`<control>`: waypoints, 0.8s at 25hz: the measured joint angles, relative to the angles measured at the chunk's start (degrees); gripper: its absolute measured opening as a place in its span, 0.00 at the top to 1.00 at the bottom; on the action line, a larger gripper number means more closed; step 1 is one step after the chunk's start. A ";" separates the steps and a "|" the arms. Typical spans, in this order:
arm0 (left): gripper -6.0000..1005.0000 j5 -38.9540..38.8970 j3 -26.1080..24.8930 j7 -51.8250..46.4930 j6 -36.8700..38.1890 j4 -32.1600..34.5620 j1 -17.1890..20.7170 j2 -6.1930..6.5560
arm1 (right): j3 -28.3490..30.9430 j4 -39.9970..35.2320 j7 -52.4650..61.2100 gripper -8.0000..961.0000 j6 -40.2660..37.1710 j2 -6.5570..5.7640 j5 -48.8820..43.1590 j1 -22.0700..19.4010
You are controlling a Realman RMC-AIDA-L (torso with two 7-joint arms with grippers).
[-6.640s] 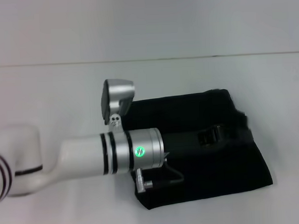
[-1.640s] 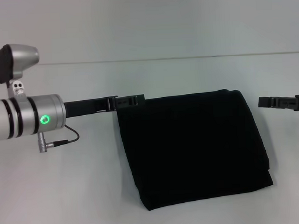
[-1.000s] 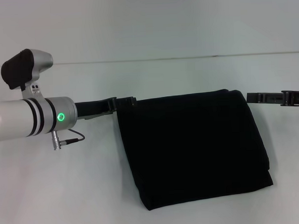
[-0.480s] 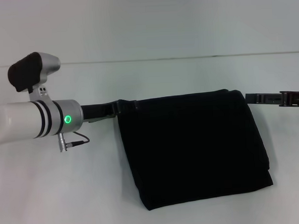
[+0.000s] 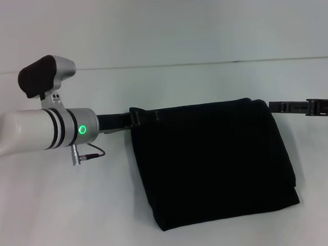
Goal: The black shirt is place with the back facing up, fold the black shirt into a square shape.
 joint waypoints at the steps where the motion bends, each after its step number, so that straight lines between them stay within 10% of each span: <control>1: 0.08 0.00 0.10 0.00 -0.03 -0.07 -0.17 0.04 | 0.00 0.00 0.00 0.02 0.01 0.00 0.00 0.00; 20: 0.51 -0.05 2.04 2.51 -0.22 1.73 -0.84 0.18 | -0.48 1.52 -0.10 0.02 1.43 0.21 0.00 -0.05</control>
